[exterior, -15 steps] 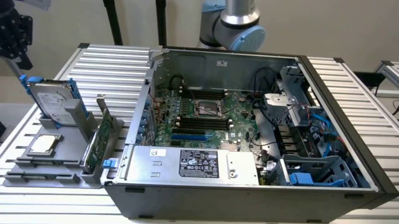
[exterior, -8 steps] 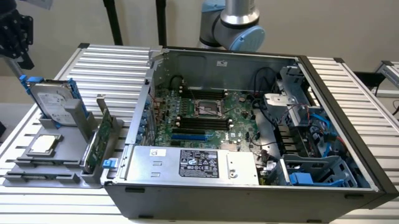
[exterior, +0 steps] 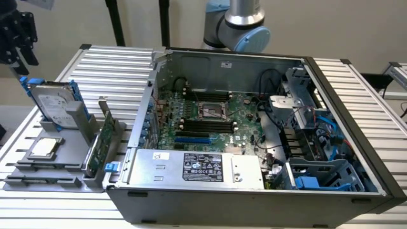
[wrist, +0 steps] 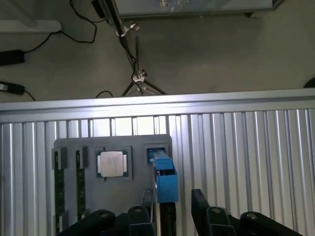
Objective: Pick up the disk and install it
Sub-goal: 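Pick up the disk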
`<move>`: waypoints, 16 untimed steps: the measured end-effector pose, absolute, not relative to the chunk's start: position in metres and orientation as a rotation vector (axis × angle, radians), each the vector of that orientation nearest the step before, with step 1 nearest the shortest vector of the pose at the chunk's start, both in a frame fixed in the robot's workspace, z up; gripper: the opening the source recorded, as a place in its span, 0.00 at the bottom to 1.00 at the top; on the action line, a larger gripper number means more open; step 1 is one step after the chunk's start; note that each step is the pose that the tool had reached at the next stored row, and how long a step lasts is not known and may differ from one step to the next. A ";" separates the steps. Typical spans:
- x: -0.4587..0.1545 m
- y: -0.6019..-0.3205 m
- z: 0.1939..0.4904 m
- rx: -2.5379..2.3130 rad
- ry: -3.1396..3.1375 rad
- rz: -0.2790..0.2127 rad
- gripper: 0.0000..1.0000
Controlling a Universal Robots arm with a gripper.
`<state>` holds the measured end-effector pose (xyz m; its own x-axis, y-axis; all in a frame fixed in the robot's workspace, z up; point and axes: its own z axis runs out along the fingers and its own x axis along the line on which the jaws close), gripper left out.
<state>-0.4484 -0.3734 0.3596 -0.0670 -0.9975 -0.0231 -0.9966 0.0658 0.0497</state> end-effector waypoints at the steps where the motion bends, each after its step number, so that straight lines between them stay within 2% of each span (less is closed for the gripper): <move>1: -0.448 -0.373 0.359 2.134 -2.281 -0.081 0.47; 2: -0.448 -0.373 0.357 2.134 -2.281 -0.081 0.53; 3: -0.448 -0.373 0.355 2.134 -2.280 -0.081 0.53; 4: -0.448 -0.373 0.354 2.135 -2.280 -0.081 0.60; 16: -0.448 -0.374 0.332 2.136 -2.278 -0.081 0.60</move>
